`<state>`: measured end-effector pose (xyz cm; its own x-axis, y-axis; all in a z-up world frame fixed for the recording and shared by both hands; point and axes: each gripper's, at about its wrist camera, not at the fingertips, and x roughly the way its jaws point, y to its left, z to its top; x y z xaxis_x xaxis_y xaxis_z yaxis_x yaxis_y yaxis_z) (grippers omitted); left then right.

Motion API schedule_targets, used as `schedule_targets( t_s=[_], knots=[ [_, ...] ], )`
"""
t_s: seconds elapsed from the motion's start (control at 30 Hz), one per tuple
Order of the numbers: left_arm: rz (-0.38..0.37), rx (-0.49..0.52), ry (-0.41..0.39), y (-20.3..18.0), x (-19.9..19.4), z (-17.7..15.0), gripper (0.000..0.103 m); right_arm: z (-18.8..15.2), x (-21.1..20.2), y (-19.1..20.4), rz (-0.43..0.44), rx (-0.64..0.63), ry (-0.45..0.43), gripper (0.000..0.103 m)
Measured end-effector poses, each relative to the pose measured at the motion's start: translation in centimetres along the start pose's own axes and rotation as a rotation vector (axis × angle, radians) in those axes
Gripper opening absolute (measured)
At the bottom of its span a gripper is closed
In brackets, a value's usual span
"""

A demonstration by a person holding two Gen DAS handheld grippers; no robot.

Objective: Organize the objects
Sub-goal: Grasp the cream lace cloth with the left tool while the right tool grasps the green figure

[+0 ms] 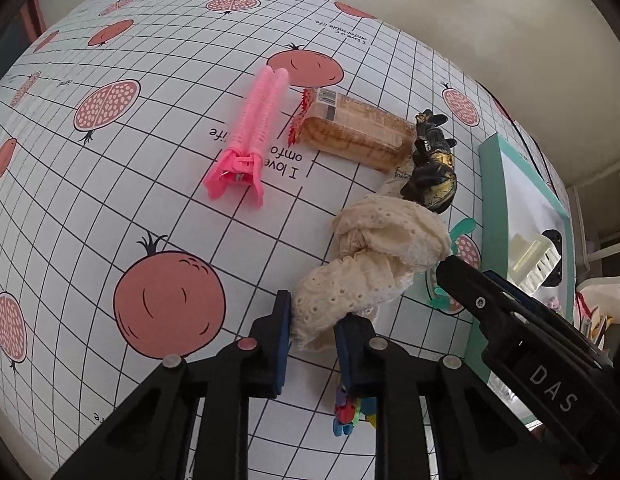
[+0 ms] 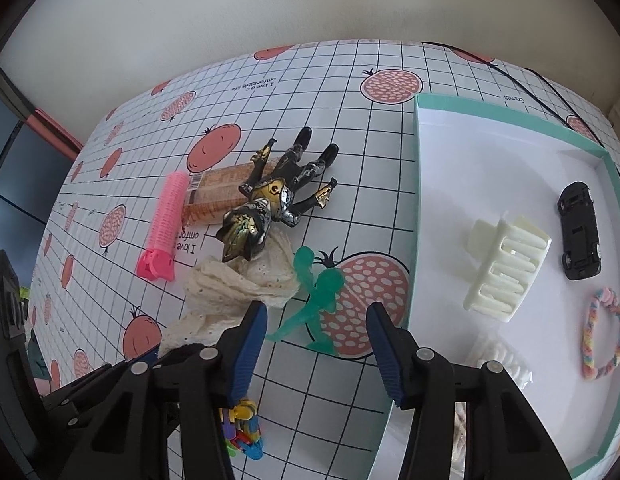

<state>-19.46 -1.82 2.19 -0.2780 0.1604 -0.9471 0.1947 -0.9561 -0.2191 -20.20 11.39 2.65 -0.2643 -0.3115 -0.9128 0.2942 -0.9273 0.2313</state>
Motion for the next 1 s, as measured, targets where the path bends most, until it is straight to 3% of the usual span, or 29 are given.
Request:
schedule_targets(
  t_s=[0.37,0.5,0.8,1.0],
  knots=[
    [0.018,-0.032,0.012,1.1,0.0,0.0,0.012,-0.4,1.2,1.1,-0.027,-0.041,0.025,0.050],
    [0.049,-0.047,0.010,1.8,-0.2,0.1,0.011,-0.5,1.5,1.5,-0.036,-0.060,0.035,0.041],
    [0.068,-0.102,0.005,3.5,-0.8,-0.3,0.011,-0.6,1.7,1.4,-0.030,-0.065,0.032,0.039],
    [0.056,-0.112,-0.039,3.7,-2.0,1.2,0.009,-0.6,1.6,1.5,-0.025,-0.063,0.030,0.037]
  ],
)
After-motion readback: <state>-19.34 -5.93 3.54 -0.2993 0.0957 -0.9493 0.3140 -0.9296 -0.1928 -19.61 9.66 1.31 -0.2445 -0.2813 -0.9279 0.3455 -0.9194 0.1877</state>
